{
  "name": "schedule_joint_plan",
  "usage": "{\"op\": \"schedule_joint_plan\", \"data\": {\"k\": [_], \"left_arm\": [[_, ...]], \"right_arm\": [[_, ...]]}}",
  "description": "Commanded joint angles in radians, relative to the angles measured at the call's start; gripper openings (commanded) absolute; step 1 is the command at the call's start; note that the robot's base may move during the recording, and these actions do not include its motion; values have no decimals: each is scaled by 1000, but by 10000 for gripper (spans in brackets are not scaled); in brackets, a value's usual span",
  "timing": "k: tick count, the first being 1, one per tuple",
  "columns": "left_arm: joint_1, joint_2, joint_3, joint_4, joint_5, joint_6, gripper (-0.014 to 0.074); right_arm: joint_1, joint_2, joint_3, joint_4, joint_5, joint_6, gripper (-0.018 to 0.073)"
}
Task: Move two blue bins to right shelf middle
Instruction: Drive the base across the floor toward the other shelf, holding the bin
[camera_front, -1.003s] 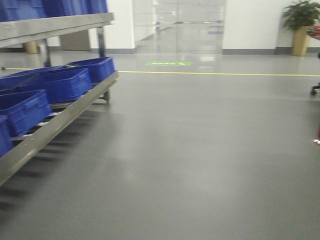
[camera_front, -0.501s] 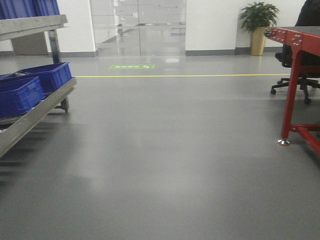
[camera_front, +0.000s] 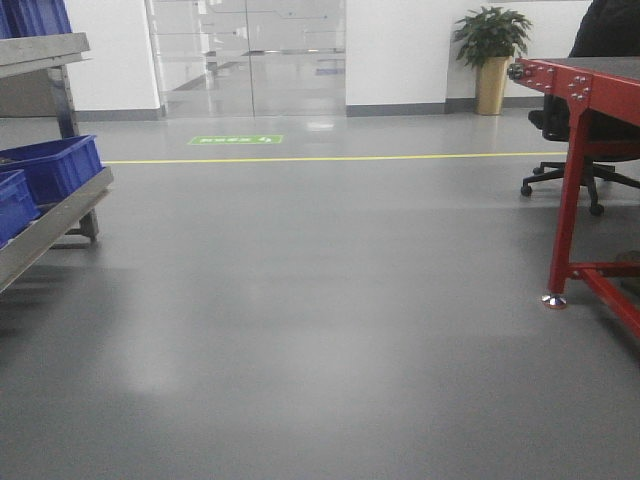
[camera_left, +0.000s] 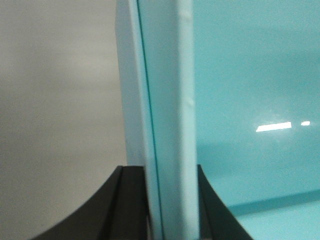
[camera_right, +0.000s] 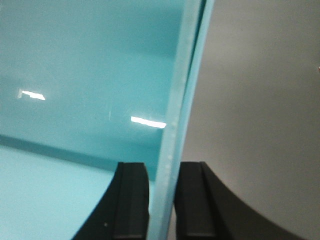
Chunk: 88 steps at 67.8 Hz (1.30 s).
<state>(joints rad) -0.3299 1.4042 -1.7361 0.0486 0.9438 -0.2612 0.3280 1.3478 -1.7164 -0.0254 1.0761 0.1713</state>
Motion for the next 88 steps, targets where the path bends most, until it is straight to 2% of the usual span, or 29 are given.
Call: {"op": "schedule_joint_plan", "data": {"k": [1,88], "left_arm": [[-6,-20,-22,-18,-236,-7,-111],[-6,-20,-22,-18,-236,-7,-111]], "right_arm": [[5,-14,-16,38,-67,-32,-165],[5,-14,-16,38,-67,-32,-165]]}}
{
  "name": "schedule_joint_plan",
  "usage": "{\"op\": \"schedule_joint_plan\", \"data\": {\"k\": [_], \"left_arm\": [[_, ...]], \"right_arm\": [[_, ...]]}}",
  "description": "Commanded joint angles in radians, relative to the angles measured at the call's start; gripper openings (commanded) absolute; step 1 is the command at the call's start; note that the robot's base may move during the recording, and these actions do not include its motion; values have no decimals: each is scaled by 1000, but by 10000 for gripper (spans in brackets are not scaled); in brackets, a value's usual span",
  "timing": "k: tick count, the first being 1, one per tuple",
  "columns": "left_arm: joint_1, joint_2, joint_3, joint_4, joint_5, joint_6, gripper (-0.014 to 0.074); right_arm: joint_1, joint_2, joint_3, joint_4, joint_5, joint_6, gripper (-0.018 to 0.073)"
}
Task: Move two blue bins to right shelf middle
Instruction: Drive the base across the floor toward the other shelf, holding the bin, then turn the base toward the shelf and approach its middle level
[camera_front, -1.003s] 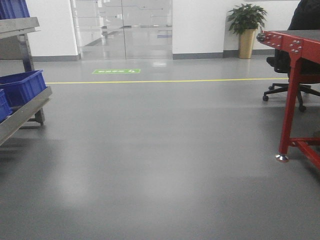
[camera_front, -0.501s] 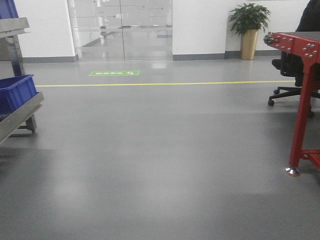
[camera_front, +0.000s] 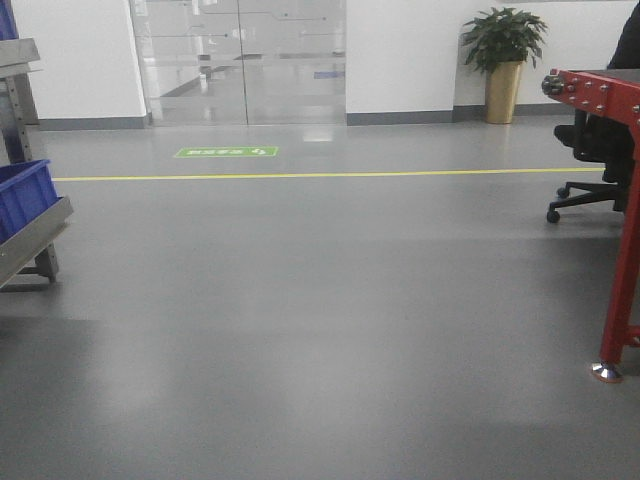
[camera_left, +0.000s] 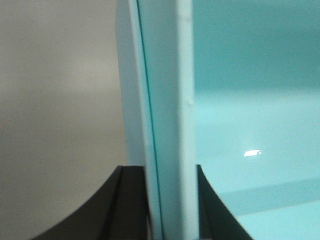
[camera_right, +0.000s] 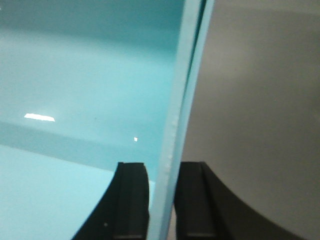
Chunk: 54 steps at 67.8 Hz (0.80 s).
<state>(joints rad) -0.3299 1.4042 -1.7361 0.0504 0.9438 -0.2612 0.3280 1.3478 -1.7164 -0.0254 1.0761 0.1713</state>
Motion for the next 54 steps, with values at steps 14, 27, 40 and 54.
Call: {"op": "schedule_joint_plan", "data": {"k": [14,27,40,54], "left_arm": [[-6,-20,-22,-19,-236,-7,-111],[-6,-20,-22,-16,-236,-7,-111],[-6,-20,-22,-16,-236,-7,-111],[-6,-20,-22,-16,-236,-7,-111]], "right_arm": [[5,-14,-16,38,-67,-32,-165],[5,-14,-16,38,-67,-32,-165],[5,-14,-16,38,-67,-32,-165],[5,-14,-16,38,-67,-32,-165]]}}
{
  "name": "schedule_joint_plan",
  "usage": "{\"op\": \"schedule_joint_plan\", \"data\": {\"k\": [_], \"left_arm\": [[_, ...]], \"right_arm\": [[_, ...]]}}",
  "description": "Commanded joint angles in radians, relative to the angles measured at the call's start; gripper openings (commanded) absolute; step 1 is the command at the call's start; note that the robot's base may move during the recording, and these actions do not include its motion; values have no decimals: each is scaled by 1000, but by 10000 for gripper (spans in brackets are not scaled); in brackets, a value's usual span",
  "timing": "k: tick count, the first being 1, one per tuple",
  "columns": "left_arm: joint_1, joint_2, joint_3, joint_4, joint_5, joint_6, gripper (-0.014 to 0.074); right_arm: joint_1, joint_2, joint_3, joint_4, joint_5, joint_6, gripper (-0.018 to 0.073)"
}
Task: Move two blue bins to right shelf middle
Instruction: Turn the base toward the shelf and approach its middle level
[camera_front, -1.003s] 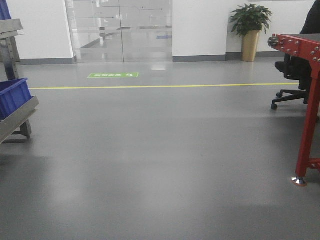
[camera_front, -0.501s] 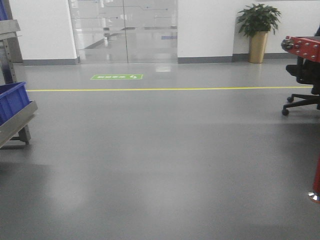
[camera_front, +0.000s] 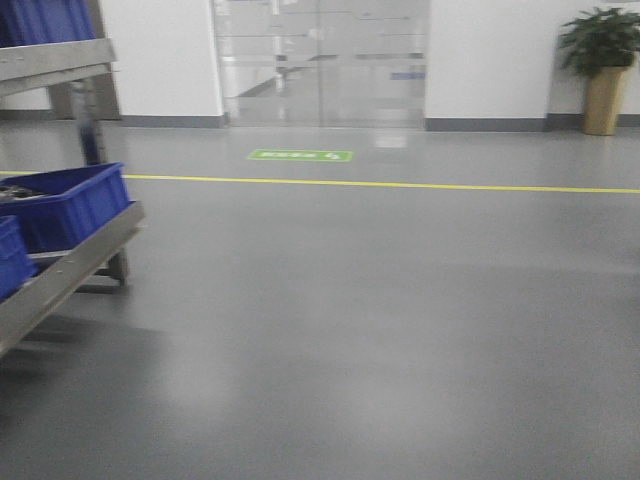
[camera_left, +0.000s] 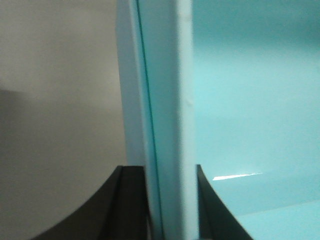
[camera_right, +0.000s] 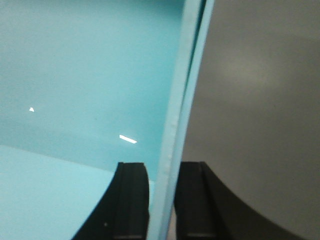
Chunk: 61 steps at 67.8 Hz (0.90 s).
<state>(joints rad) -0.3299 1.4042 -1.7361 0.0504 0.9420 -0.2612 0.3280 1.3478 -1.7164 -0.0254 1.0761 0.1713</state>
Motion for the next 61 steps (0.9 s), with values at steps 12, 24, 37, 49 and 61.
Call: {"op": "schedule_joint_plan", "data": {"k": [12,24,37,49,61], "left_arm": [[-6,-20,-22,-16,-234,-7,-111],[-6,-20,-22,-16,-234,-7,-111],[-6,-20,-22,-16,-234,-7,-111],[-6,-20,-22,-16,-234,-7,-111],[-6,-20,-22,-16,-234,-7,-111]], "right_arm": [[5,-14,-16,38,-67,-32,-165],[5,-14,-16,38,-67,-32,-165],[5,-14,-16,38,-67,-32,-165],[5,-14,-16,38,-67,-32,-165],[5,-14,-16,38,-67,-32,-165]]}}
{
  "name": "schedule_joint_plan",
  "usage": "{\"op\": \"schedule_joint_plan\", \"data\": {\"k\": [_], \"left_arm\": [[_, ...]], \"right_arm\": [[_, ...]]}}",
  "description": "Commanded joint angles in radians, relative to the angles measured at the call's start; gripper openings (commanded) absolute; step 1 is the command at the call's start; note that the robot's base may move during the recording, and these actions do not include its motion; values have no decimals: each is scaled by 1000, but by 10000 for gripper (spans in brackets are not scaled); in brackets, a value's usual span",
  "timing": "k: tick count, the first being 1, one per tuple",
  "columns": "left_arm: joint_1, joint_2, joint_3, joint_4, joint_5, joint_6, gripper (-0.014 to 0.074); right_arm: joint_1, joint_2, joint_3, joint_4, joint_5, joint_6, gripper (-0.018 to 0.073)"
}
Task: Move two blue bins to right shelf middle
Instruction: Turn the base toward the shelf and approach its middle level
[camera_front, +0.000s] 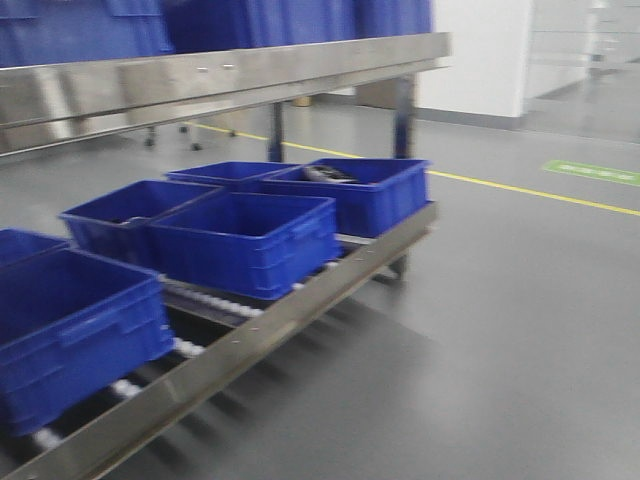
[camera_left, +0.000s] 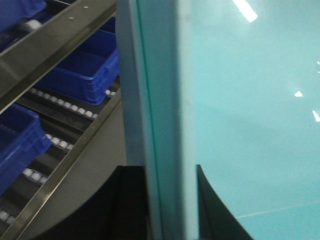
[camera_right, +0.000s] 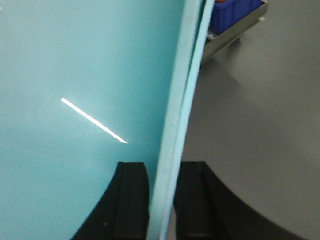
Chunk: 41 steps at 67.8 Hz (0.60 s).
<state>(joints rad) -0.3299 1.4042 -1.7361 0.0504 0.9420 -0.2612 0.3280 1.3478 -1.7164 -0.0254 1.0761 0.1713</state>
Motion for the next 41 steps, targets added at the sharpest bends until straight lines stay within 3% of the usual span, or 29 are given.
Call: {"op": "schedule_joint_plan", "data": {"k": [1,41], "left_arm": [[-6,-20,-22,-16,-234,-7,-111],[-6,-20,-22,-16,-234,-7,-111]], "right_arm": [[5,-14,-16,38,-67,-32,-165],[5,-14,-16,38,-67,-32,-165]]}}
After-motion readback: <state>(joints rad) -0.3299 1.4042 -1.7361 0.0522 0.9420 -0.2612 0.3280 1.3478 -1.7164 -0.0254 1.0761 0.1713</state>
